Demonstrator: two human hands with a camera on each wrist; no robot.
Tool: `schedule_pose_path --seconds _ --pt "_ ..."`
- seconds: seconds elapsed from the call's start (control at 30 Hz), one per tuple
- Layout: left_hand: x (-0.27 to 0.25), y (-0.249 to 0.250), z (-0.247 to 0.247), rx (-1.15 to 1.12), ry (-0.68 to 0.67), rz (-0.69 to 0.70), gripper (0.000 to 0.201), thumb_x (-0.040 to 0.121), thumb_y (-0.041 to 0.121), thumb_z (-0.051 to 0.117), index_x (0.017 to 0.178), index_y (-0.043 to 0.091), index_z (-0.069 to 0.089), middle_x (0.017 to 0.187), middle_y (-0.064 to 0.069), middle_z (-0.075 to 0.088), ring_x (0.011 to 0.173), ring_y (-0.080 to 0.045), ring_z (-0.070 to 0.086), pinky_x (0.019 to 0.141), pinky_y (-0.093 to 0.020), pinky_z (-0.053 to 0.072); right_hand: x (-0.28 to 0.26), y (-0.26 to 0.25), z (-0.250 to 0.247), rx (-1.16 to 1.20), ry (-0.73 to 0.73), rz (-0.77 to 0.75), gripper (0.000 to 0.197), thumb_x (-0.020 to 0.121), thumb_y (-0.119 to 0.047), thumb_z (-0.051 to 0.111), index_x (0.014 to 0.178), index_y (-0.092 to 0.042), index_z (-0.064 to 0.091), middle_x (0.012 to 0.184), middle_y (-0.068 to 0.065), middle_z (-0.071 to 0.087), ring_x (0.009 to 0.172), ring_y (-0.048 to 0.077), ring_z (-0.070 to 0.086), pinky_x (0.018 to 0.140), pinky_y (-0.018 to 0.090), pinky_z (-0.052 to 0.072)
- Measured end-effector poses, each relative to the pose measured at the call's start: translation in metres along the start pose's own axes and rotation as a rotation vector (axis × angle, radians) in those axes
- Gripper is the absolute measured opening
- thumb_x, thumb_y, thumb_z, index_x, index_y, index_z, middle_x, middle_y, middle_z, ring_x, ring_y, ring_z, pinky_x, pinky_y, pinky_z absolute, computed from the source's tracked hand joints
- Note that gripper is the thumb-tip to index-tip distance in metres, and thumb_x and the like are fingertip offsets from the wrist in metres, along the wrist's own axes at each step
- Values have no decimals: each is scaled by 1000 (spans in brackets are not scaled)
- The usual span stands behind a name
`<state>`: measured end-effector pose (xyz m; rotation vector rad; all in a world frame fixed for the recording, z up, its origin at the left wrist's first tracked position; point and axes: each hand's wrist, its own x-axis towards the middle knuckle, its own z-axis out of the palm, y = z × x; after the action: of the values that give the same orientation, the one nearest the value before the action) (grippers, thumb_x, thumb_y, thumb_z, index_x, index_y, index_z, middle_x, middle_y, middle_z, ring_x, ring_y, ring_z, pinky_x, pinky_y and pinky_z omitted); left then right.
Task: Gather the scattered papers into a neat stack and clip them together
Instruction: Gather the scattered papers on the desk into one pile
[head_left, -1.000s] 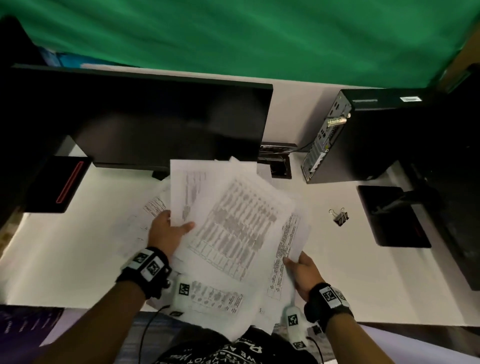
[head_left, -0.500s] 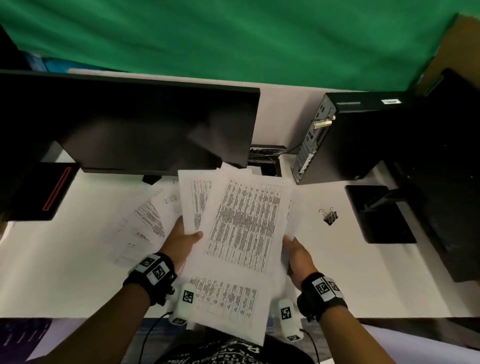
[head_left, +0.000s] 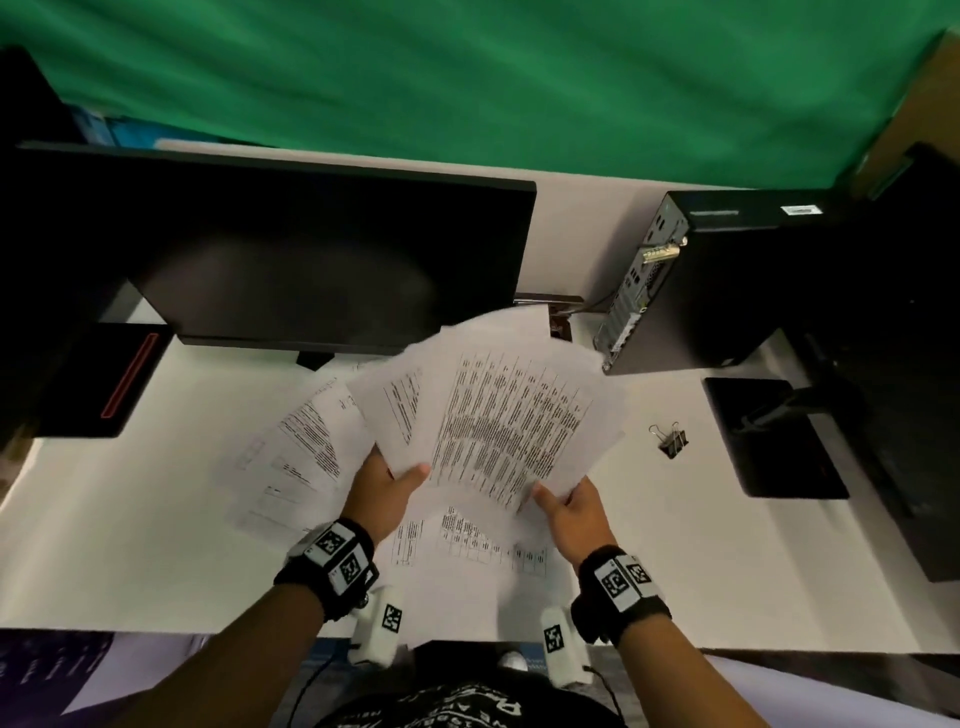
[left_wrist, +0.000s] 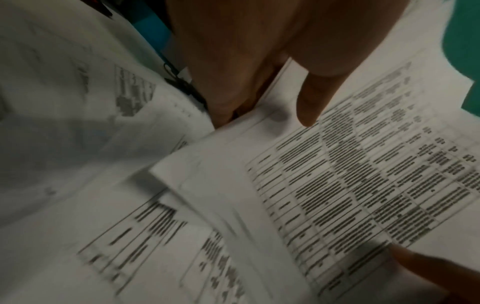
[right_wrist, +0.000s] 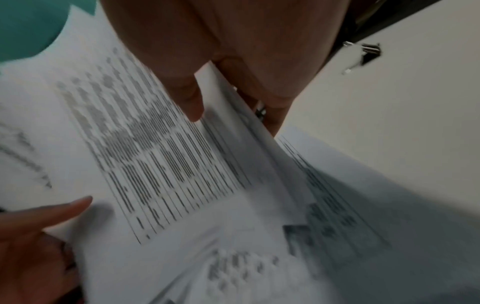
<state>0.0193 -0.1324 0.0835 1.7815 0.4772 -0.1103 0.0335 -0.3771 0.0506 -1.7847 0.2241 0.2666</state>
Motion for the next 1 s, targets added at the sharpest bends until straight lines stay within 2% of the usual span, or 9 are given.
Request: schedule_pose_path --seconds 0.1,0.2,0.3,0.4,0.5,0.6,0.77,0.9,1.0 --pt "-2 -16 10 156 -72 -11 48 96 16 54 142 18 39 132 1 56 122 -19 51 102 -29 37 -3 14 5 -61 -19 22 39 95 -23 63 133 -17 57 129 -5 64 123 18 58 112 43 42" --pt "-1 -15 16 188 -109 -25 50 98 12 50 144 19 31 126 8 51 119 -16 50 101 -27 34 1 16 4 -13 19 52 31 96 -19 61 127 -21 59 126 -4 65 123 22 58 111 43 41" --pt "6 -20 15 172 -130 -3 43 95 10 54 133 22 39 123 9 56 114 -15 56 100 -31 42 6 18 -9 75 78 135 24 97 -15 59 116 -28 64 117 -5 71 114 23 65 104 47 47" --pt "13 -33 1 304 -50 -10 28 93 15 58 120 17 53 117 -1 63 96 -18 63 84 -27 48 3 35 -35 142 148 231 23 96 -11 58 115 -19 68 109 2 76 101 25 71 94 48 54" --pt "23 -54 -23 477 75 -154 33 91 14 59 124 10 57 127 -10 60 110 -26 59 92 -31 45 -6 66 -66 192 243 344 24 95 -8 61 118 -10 67 112 12 73 98 29 69 93 47 53" --pt "31 -68 -30 575 37 -280 45 89 19 61 131 8 53 133 -12 57 121 -29 53 100 -33 42 -15 94 -89 166 298 473 24 93 -11 66 115 -1 65 107 15 71 93 29 66 88 41 50" --pt "32 -66 -2 677 15 -379 72 80 44 71 139 12 43 137 -16 42 122 -35 50 98 -41 46 -17 118 -88 97 233 577 25 92 -12 67 109 5 63 77 13 67 69 30 60 70 40 50" --pt "30 -59 20 679 -28 -436 83 71 54 76 133 10 42 134 -14 38 120 -34 50 97 -41 46 -13 111 -72 126 169 551 24 93 -9 65 114 2 62 91 15 69 80 33 64 72 42 54" --pt "28 -60 32 588 -84 -432 79 69 47 81 124 7 42 125 -13 51 112 -31 56 90 -37 49 -12 105 -62 142 131 551 20 94 -8 62 112 2 60 82 13 63 72 28 57 64 38 51"
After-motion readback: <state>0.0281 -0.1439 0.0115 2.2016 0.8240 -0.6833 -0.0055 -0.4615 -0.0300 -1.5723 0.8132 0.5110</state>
